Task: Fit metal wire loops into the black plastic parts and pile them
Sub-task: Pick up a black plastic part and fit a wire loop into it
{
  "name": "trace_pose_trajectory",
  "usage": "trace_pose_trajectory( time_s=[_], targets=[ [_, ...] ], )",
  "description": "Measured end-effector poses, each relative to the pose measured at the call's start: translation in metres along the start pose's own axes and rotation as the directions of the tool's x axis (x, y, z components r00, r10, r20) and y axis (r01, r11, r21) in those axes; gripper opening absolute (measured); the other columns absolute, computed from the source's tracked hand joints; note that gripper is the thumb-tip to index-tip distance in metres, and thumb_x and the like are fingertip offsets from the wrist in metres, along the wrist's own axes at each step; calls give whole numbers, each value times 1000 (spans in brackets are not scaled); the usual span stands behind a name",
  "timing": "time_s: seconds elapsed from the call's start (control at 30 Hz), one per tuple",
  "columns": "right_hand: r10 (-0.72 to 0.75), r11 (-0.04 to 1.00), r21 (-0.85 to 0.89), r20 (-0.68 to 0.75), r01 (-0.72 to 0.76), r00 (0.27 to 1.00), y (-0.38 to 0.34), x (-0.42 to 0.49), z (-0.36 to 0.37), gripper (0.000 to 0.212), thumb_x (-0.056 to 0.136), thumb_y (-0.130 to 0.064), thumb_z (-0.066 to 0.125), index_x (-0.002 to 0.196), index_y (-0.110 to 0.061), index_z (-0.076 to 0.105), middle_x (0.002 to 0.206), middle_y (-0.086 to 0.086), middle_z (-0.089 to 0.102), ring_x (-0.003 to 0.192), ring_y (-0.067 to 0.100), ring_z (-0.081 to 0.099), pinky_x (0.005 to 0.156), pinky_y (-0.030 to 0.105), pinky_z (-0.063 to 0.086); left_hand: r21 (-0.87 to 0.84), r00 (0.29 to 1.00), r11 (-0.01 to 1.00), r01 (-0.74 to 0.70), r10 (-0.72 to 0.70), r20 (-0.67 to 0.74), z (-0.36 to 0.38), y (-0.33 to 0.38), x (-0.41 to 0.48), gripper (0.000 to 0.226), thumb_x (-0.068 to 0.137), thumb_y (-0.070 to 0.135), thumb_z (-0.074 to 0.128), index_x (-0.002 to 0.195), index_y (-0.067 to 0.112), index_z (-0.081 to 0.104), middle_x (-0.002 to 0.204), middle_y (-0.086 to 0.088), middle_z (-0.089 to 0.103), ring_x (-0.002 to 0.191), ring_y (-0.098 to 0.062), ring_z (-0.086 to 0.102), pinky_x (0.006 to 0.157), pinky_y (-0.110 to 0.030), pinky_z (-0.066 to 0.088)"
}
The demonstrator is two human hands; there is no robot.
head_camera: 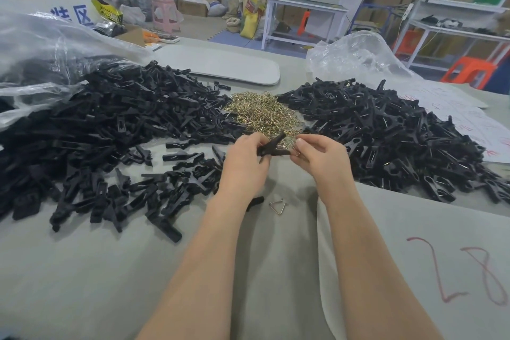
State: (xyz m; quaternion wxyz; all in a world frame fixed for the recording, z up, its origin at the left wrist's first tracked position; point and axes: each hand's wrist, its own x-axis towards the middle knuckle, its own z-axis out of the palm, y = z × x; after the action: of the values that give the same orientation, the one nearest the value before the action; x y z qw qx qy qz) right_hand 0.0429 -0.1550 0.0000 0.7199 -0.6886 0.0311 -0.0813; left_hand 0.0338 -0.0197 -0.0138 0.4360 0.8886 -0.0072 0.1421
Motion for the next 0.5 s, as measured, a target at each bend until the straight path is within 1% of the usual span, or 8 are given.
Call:
trace_pose_trajectory(
  time_s=[0.07,0.13,0.2,0.23,0.27,0.33,0.43,0.5],
  targets=[
    [0,1000,-22,-34,-1,999,0,0,-1,7,90,-1,58,95,-2,63,80,8,66,66,8,68,65,18,56,36,1000,999,-12,11,25,1,0,-1,19,90,12,59,107,21,59,110,1,56,100,-18,54,84,-26,39],
    [-46,984,-175,-68,34,997,0,2,-3,5,89,-6,61,93,-7,65,80,5,67,69,5,64,68,14,52,62,999,998,-15,12,45,2,1,-1,19,90,12,59,107,20,59,111,1,56,100,-18,54,85,-27,40],
    [-109,941,-329,-61,83,992,1,4,-4,4,87,-10,65,90,-11,67,69,-4,62,59,-2,55,60,7,43,76,998,997,-17,13,59,2,2,-1,19,90,13,59,107,21,59,111,1,56,100,-19,54,86,-29,41],
    [-105,936,-342,-56,80,993,1,4,-5,3,87,-11,65,89,-10,68,63,-6,58,52,-3,51,56,8,40,81,998,996,-22,17,62,2,2,-2,19,90,13,59,107,21,59,110,1,56,100,-19,54,86,-29,42],
    [-82,943,-326,-54,60,995,1,5,-6,4,87,-10,65,89,-9,67,60,-6,55,48,-1,48,54,11,41,85,998,996,-26,21,64,2,2,-2,19,90,13,59,107,21,60,110,0,56,100,-19,54,87,-30,42],
    [-10,972,-233,-56,-3,998,-1,4,-6,6,88,-5,62,92,-3,65,63,1,57,52,4,51,55,16,48,92,998,995,-29,23,64,2,2,-2,19,90,13,59,107,21,60,110,0,56,101,-19,54,88,-30,43],
    [82,994,-71,-37,-84,996,-4,2,-5,5,90,2,57,86,-1,58,73,11,61,59,10,62,57,16,55,104,998,994,-31,25,61,2,2,-2,20,90,12,59,108,21,59,111,0,56,101,-19,54,89,-31,43],
    [98,994,-52,-21,-99,995,-5,2,-5,5,90,3,56,87,-2,57,76,12,62,60,11,65,59,17,56,112,998,993,-34,28,62,1,2,-3,20,90,12,59,108,20,59,111,0,56,102,-19,54,89,-32,44]
  ],
)
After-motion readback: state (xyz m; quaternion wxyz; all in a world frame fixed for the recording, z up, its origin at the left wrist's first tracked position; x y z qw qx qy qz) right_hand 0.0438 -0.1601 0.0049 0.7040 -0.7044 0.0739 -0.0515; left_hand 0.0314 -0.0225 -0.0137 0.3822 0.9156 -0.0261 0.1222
